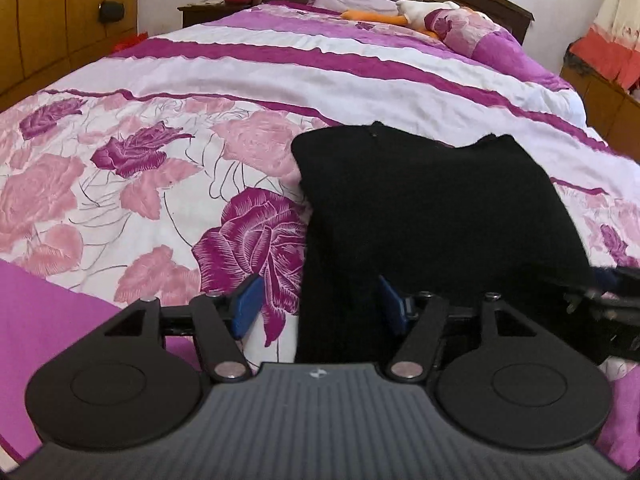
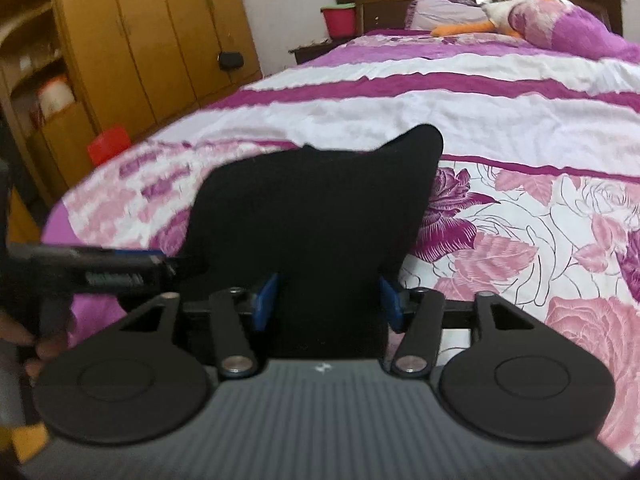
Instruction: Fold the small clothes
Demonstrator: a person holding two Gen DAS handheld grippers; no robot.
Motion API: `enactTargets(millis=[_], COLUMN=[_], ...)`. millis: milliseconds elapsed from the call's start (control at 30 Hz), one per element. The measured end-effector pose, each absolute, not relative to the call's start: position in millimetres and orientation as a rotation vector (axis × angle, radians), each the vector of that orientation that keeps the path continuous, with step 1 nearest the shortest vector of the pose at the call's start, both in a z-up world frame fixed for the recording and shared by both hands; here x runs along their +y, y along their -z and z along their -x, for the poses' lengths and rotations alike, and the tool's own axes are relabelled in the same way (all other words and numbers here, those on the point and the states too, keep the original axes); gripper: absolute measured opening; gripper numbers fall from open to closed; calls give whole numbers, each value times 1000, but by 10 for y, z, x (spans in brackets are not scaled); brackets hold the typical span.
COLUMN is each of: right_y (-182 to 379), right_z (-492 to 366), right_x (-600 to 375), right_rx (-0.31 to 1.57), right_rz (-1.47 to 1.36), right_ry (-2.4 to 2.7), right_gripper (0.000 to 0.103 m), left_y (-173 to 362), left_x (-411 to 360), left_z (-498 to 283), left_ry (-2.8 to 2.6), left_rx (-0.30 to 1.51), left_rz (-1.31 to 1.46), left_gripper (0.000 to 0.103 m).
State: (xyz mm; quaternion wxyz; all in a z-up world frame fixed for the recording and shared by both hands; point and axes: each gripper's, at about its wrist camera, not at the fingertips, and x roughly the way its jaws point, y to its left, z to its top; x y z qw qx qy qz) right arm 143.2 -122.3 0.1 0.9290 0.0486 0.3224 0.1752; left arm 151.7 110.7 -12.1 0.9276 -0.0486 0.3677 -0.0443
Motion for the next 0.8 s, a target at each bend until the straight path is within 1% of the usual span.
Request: enactTargets(millis=[67, 200, 333, 400, 500, 667, 733, 800], right_y=[51, 81, 14, 17, 91, 279, 310, 319], right_z=[-1433, -1442, -1417, -1433, -1518, -1661, -1698, -1738], right_x=[-1265, -1461, -1623, -1656, -1674, -1667, -1657, -1645], right_rx=[675, 721, 677, 655, 679, 704, 701, 705], right_rz=[-114, -239, -332, -336, -361, -447, -473, -488], right_ry=[-360, -383, -376, -366, -370, -432, -448, -459], right_gripper=[63, 64, 64, 66, 67, 69, 69, 68], left_y=[113, 45, 17, 58, 132, 198, 221, 232], left_x=[1100, 1165, 1203, 1198, 1171, 1136, 1126, 1111], left_z=[-1520, -1548, -1625, -1668, -1728, -1774, -1793, -1801], left_ry=[97, 149, 225, 258, 273, 318, 339, 370], left_rx=[749, 753, 782, 801, 813, 803, 800, 790], left_rz=[88, 170, 283, 320, 332, 334, 352, 368], left_gripper=[70, 70, 71, 72, 76, 76, 74, 58])
